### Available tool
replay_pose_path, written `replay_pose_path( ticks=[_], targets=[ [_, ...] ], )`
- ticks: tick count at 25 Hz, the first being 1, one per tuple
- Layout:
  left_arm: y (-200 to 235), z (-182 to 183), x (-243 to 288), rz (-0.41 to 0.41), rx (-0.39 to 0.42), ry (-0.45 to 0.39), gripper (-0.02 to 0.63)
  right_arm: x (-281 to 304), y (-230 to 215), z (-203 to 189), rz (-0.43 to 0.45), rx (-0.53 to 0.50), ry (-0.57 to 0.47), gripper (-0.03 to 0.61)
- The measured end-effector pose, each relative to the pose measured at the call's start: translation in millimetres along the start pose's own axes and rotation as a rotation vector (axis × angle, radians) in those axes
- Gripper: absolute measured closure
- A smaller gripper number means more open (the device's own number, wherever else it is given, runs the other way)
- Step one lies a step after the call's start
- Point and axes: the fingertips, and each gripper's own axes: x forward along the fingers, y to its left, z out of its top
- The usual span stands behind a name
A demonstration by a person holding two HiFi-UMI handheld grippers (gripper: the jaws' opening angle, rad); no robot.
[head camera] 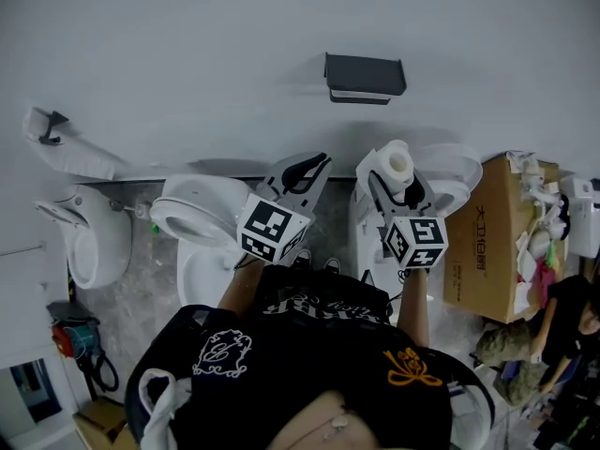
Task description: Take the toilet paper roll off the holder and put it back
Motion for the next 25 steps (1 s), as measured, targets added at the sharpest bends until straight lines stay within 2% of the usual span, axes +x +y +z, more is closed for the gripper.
replay_pose_path(
  ticks=[13,19,25],
  targets=[
    [10.6,0.1,-2.6,0.025,-0.007,-0.005,0.569,29.5,-44.0,121.8,-0.029,-0.224,-0.154,0.262],
    [17.9,-0.2,-7.2,0.047,-0.008,-0.006,0.569,57.2,-50.9,164.3,-0.015,-0.269,-0.209,0.262],
    [28.6,-1.6,-13.9,0.078,-0.013,-0.002,0.569,98.2,-43.8,186.5,0.038,-0.257,-0.229,0.262]
  ],
)
